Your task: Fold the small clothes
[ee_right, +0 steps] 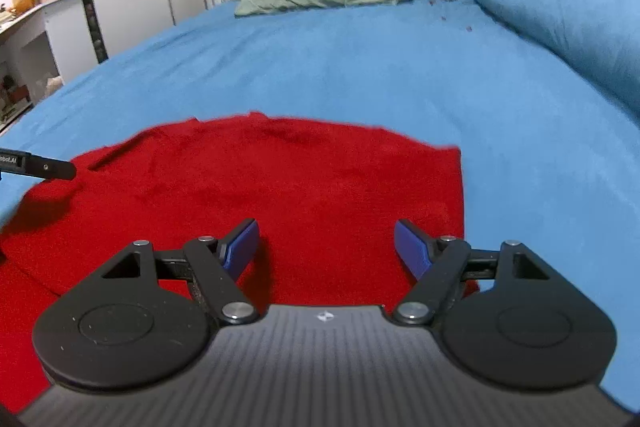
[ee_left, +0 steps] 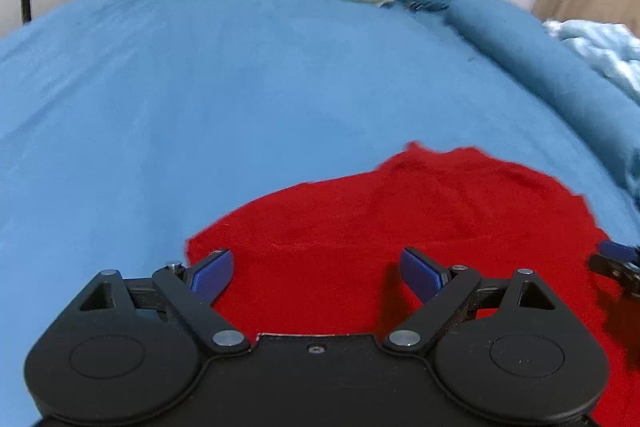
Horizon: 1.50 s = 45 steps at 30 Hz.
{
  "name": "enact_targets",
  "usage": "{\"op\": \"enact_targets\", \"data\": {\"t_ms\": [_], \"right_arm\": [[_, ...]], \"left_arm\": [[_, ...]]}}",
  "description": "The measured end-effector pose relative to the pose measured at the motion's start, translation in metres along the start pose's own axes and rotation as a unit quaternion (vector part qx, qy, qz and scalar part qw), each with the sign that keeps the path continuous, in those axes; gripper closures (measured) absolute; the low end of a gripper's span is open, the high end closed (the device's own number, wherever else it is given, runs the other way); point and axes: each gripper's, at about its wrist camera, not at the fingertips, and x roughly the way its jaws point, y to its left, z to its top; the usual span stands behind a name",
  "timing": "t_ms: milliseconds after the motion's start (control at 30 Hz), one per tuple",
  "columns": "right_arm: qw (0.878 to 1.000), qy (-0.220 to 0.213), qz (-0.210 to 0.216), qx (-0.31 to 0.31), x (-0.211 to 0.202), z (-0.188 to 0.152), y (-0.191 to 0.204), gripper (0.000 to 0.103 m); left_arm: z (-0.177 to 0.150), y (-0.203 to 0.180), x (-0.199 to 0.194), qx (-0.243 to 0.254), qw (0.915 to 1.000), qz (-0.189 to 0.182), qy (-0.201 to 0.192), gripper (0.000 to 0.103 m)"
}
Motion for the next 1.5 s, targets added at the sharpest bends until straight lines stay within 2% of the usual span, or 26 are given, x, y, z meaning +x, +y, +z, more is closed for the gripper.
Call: {"op": "enact_targets", "data": {"t_ms": [233,433,567,733,867,1033,1167,1267,1400,1500], "right_arm": [[1.000,-0.004,-0.002,0.013,0.001,-0.006,-0.007,0.013],[1.000,-0.026,0.000,0.011,-0.040,0.008,-0.010,0.013],[0.999,-0.047,-0.005,-0.005,-0.096,0.024,-0.015,0.013],[0.998,-0.070,-0.004,0.001,-0.187,0.046,-0.031,0.012],[0.997,-0.083,0.003,0.007,-0.263,0.055,-0.044,0.003],[0.996,-0.091,0.021,-0.005,-0.352,0.053,-0.053,0.003],[0.996,-0.078,0.029,-0.031,-0.413,0.040,-0.059,0.003],[0.997,-0.058,0.039,-0.046,-0.439,0.016,-0.062,0.003],[0.998,-0.013,0.042,-0.047,-0.439,-0.036,-0.060,0.003],[0.999,0.018,0.045,-0.012,-0.419,-0.079,-0.058,0.004]], "left_arm": [[-0.003,-0.010,-0.004,0.008,0.9996,0.025,-0.005,0.010],[-0.003,-0.040,-0.051,0.049,0.9965,0.063,-0.024,0.010],[-0.003,-0.072,-0.111,0.073,0.9929,0.081,-0.048,0.010],[-0.009,-0.098,-0.195,0.064,0.9918,0.085,-0.071,0.008],[-0.024,-0.115,-0.259,0.063,0.9888,0.097,-0.094,0.002],[-0.054,-0.127,-0.320,0.051,0.9882,0.101,-0.104,0.002],[-0.085,-0.134,-0.345,0.044,0.9888,0.096,-0.105,0.001],[-0.124,-0.136,-0.352,0.037,0.9913,0.090,-0.089,0.002],[-0.174,-0.134,-0.337,0.029,0.9935,0.097,-0.051,0.002],[-0.206,-0.129,-0.320,0.009,0.9946,0.101,-0.022,0.005]]}}
